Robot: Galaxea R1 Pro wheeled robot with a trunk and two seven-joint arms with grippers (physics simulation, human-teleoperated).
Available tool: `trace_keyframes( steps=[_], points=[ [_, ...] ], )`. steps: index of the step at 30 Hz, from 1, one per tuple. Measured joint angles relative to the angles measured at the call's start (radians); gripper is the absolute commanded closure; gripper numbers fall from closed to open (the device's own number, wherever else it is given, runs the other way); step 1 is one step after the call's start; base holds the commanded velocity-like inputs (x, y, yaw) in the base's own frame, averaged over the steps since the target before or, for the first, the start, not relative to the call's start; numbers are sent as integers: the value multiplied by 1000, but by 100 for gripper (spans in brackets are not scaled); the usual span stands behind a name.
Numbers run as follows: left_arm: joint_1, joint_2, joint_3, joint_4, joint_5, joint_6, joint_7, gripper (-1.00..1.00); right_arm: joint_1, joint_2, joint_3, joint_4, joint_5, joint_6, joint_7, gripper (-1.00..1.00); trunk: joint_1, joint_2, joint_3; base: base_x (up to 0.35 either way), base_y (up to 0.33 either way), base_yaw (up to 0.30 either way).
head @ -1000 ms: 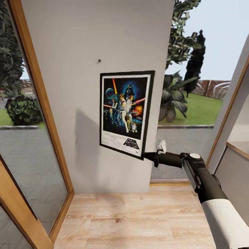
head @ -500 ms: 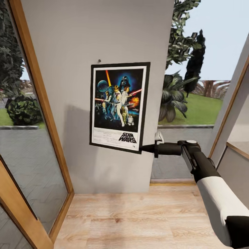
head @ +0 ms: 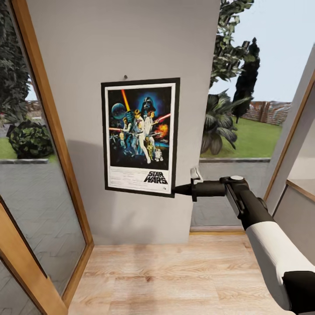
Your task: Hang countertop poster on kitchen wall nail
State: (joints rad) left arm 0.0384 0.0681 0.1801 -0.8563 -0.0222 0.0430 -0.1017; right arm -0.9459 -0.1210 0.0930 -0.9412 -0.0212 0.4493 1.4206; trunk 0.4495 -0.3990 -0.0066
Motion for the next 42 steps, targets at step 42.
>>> trace_keyframes(
  steps=[42],
  points=[
    [0,0,0,1,0,0,0,-100,-129,2,5,13,100,9,-36,100,0,0,0,0,0,0]
  ],
)
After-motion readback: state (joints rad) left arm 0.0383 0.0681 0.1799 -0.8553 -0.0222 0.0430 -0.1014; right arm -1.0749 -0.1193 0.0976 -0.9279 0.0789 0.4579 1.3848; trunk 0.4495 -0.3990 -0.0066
